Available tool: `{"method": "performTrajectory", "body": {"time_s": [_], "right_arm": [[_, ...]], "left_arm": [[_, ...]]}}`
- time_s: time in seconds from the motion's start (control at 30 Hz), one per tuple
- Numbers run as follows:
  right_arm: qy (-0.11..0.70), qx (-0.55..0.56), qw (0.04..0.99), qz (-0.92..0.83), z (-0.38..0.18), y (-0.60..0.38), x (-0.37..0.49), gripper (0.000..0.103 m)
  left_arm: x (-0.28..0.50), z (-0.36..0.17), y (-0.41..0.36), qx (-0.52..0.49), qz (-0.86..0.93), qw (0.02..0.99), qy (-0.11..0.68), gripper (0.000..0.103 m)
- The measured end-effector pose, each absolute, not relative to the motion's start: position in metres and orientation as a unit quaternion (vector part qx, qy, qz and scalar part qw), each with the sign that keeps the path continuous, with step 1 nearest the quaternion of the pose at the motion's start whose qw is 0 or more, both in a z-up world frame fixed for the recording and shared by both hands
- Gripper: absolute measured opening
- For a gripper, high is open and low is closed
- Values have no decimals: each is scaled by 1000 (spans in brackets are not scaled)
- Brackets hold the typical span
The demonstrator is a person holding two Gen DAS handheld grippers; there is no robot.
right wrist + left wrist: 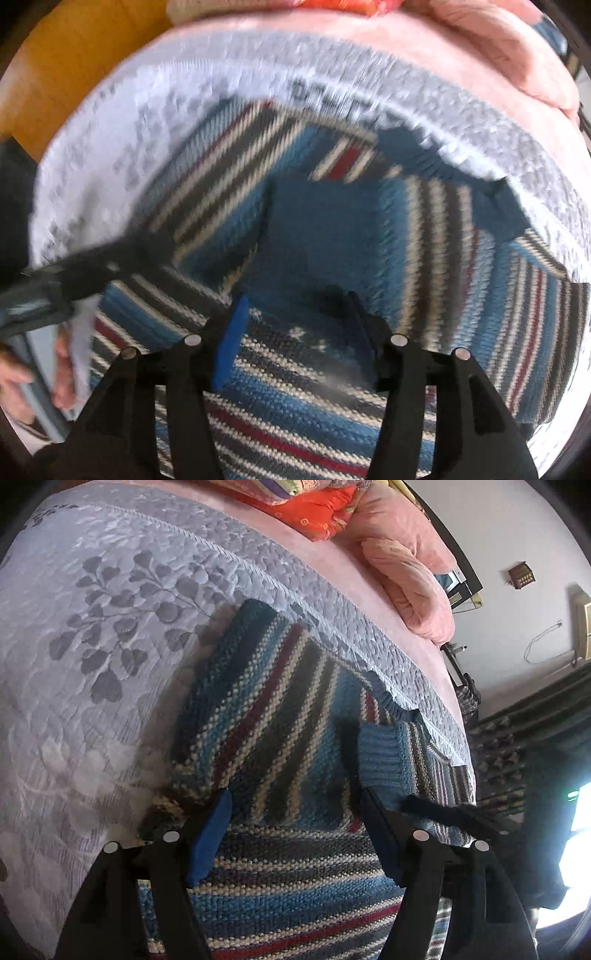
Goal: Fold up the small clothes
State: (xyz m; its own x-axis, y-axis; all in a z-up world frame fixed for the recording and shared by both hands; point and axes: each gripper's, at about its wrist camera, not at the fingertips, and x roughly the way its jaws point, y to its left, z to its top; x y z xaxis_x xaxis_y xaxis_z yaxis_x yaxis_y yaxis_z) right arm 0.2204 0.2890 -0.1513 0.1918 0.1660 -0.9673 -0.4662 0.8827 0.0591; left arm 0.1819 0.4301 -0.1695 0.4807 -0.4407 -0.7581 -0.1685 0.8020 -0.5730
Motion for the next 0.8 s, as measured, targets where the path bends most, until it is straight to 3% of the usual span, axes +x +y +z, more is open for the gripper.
{"method": "performTrajectory", "body": {"time_s": [0.07,0.1,0.2,0.5,0.67,0.8], "right_arm": [[602,-129,763,200,-159,292,221,53],[601,-123,765,198,-159,291,223,46],[609,-66,765,201,-146,272,231,0],[570,118,796,166,-96,154,243,0],[573,122,795,158,-99,126,239,0],[578,84,788,193,-104,164,234,6]], "left_arm": [[183,-172,431,-304,-86,805,503,72],[183,-172,431,-302,-87,805,503,72],[181,-173,430,-296,-89,807,504,72],[181,-172,425,-278,-83,814,504,72],[182,-172,422,-272,-80,816,504,73],[182,-173,423,-274,-81,817,501,73]]}}
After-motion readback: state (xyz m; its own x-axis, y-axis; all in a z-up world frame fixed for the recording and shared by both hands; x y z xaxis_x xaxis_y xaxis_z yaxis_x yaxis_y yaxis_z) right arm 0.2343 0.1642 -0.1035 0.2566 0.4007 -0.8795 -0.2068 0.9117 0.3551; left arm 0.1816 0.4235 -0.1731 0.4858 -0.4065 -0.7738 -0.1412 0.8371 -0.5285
